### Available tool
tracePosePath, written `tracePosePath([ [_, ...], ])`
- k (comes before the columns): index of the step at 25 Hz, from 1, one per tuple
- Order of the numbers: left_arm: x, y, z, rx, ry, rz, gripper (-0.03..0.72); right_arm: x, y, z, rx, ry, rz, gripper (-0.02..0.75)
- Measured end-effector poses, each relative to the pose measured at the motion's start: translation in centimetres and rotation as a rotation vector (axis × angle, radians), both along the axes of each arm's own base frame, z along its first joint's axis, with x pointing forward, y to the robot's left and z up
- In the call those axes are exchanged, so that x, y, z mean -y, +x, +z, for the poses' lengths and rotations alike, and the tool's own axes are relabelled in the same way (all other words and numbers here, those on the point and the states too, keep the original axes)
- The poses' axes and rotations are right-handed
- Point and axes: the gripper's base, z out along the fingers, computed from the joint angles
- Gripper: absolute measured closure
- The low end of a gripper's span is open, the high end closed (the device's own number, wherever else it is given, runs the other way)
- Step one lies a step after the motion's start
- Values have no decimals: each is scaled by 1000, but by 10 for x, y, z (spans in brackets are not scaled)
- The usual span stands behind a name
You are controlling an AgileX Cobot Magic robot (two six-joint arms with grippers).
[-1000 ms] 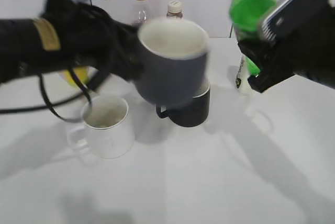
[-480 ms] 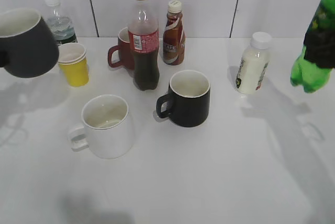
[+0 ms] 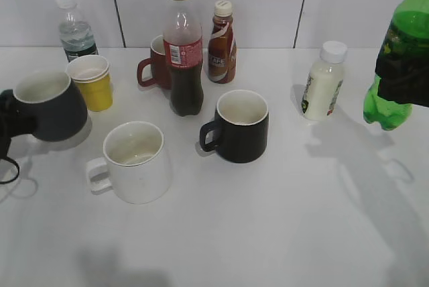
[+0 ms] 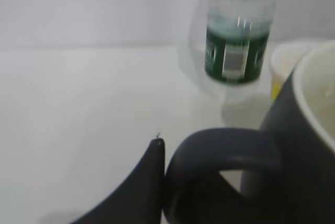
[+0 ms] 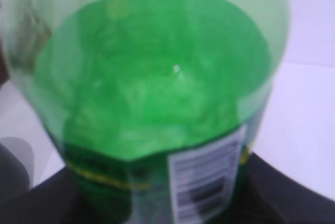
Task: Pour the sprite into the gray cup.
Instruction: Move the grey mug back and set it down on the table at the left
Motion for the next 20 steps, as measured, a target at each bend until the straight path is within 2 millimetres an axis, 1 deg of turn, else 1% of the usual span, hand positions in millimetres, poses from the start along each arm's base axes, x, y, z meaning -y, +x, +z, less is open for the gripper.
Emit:
tracePosePath([
  [4, 2, -2, -21, -55, 2, -23, 622, 0, 0, 0, -2, 12, -2, 361],
  [7, 3, -3, -31, -83, 0, -36, 623, 0, 0, 0, -3, 17, -4, 361],
  [10, 3, -3, -32, -75, -1, -41, 623, 0, 0, 0, -5, 26, -7, 361],
  [12, 4, -3, -33, -70, -2, -45, 608, 0, 0, 0, -6, 34, -9, 361],
  [16, 7, -3, -31, -57, -7, -78, 527, 0, 0, 0, -6, 40, -10, 361],
  [20, 10, -2, -23, -28, -4, -115, 492, 0, 0, 0, -7, 45, -12, 361],
])
